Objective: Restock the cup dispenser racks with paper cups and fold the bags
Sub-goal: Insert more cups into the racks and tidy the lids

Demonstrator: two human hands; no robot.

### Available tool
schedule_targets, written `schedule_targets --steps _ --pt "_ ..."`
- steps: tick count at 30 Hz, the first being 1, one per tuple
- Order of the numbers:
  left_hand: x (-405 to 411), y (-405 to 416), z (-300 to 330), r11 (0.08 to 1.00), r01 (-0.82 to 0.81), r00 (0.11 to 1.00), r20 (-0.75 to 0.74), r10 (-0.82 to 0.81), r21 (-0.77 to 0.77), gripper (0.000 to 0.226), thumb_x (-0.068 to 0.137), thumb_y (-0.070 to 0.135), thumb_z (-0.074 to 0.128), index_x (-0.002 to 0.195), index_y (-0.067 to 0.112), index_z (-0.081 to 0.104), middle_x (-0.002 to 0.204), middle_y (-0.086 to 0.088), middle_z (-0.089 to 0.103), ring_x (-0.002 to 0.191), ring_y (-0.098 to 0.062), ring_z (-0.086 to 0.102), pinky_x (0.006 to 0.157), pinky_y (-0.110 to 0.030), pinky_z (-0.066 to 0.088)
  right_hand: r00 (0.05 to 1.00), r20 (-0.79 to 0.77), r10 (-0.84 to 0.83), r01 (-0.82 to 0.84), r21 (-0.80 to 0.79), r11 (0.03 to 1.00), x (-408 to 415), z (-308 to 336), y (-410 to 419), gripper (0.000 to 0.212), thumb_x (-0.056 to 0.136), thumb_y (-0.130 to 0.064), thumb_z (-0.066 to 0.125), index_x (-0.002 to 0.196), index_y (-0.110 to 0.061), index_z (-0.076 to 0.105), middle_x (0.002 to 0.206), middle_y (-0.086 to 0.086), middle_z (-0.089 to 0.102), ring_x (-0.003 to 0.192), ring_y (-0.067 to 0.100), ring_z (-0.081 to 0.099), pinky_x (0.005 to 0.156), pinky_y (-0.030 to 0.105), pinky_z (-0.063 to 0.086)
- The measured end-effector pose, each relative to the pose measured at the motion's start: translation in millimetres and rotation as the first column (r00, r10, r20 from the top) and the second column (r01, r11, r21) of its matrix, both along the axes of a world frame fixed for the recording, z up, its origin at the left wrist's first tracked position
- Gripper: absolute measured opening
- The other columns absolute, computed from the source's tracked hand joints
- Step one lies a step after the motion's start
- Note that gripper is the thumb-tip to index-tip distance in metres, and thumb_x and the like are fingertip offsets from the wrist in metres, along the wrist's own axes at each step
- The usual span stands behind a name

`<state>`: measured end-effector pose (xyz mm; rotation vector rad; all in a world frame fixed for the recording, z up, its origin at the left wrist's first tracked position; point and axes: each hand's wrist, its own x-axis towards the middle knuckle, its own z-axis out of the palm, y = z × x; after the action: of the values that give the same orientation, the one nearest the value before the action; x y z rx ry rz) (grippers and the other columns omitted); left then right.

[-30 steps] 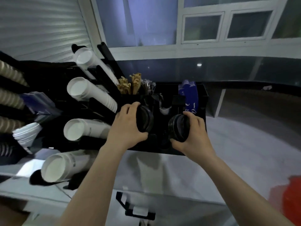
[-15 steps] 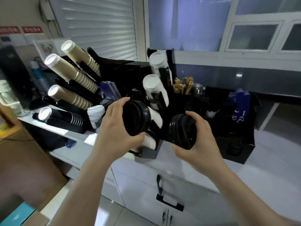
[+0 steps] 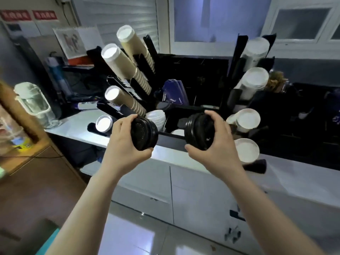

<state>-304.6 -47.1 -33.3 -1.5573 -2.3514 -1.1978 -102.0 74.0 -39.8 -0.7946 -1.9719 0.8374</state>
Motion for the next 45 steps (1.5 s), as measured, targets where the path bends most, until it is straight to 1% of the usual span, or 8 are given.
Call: schedule_targets --steps 4,9,19,26,32,37,43,45 --pt "-28.7 32.3 -17.0 0.997 0.079 0.996 0.045 -0.079 -0.009 0.091 0.060 0.025 0.081 0.139 0.022 0.036 0.133 0.000 0.040 0.119 -0.007 0.035 0.098 -0.020 0.027 0.979 0.106 -0.176 0.178 -0.012 0.984 -30.8 -20.3 23.1 0.090 0.065 -0.023 0.080 0.140 -0.033 0.031 0.127 -0.010 0.028 0.106 -0.004 0.034 0.084 -0.008 0.022" --pt "-43.2 88.3 -38.7 0.980 0.188 0.981 0.053 -0.185 -0.058 0.094 0.061 0.023 0.079 0.142 0.017 0.033 0.137 -0.001 0.040 0.126 -0.009 0.032 0.100 -0.019 0.026 0.906 0.189 -0.380 0.361 0.125 0.924 -76.2 -41.0 56.7 0.093 0.065 -0.012 0.078 0.143 -0.021 0.029 0.139 0.008 0.025 0.118 0.029 0.037 0.102 0.033 0.036" --pt "-69.1 153.6 -67.6 0.942 0.318 0.945 0.118 -0.306 -0.106 0.095 0.059 0.031 0.077 0.142 0.027 0.029 0.141 0.009 0.037 0.126 -0.003 0.032 0.097 -0.021 0.030 0.673 0.428 -0.603 0.590 0.181 0.787 -101.2 -93.3 109.3 0.094 0.066 -0.010 0.076 0.144 -0.023 0.023 0.144 0.012 0.022 0.130 0.031 0.023 0.105 0.044 0.029" --pt "-89.5 180.5 -76.7 0.897 0.420 0.905 0.138 -0.403 -0.139 0.097 0.060 0.032 0.077 0.143 0.027 0.028 0.138 0.009 0.038 0.121 0.006 0.029 0.099 -0.019 0.025 0.452 0.647 -0.614 0.527 0.363 0.769 -114.7 -112.0 129.7 0.097 0.070 -0.018 0.077 0.146 -0.027 0.018 0.148 0.010 0.022 0.133 0.028 0.020 0.104 0.048 0.023" --pt "-94.7 193.8 -82.7 0.863 0.475 0.879 0.143 -0.455 -0.173 0.097 0.062 0.030 0.078 0.145 0.024 0.027 0.139 0.007 0.036 0.122 0.001 0.029 0.097 -0.015 0.022 0.395 0.776 -0.492 0.372 0.354 0.858 -110.9 -119.6 151.2 0.103 0.067 -0.029 0.080 0.147 -0.025 0.016 0.150 0.013 0.024 0.134 0.029 0.024 0.103 0.051 0.019" --pt "-94.8 201.0 -86.8 0.837 0.517 0.854 0.161 -0.494 -0.176 0.096 0.063 0.030 0.078 0.144 0.025 0.027 0.138 0.007 0.036 0.117 0.006 0.029 0.096 -0.011 0.022 0.377 0.779 -0.501 0.367 0.371 0.853 -108.4 -128.8 149.0 0.110 0.068 -0.030 0.080 0.150 -0.017 0.007 0.155 0.018 -0.002 0.141 0.032 0.005 0.108 0.050 0.013" --pt "-93.9 205.9 -90.0 0.832 0.530 0.846 0.162 -0.508 -0.161 0.098 0.061 0.029 0.081 0.144 0.021 0.029 0.138 0.004 0.038 0.124 -0.003 0.032 0.101 -0.017 0.025 0.447 0.639 -0.626 0.367 0.508 0.780 -94.9 -138.8 129.5 0.070 0.067 -0.027 0.081 0.129 -0.015 0.051 0.125 0.008 0.053 0.118 0.028 0.047 0.107 0.045 0.027" --pt "-93.0 205.7 -92.2 0.828 0.537 0.842 0.162 -0.514 -0.163 0.098 0.061 0.029 0.081 0.144 0.021 0.029 0.138 0.005 0.037 0.123 -0.002 0.031 0.100 -0.016 0.024 0.413 0.701 -0.582 0.325 0.484 0.813 -92.8 -144.2 120.6 0.058 0.078 -0.023 0.070 0.132 -0.018 0.050 0.133 0.006 0.051 0.127 0.027 0.042 0.114 0.048 0.013"
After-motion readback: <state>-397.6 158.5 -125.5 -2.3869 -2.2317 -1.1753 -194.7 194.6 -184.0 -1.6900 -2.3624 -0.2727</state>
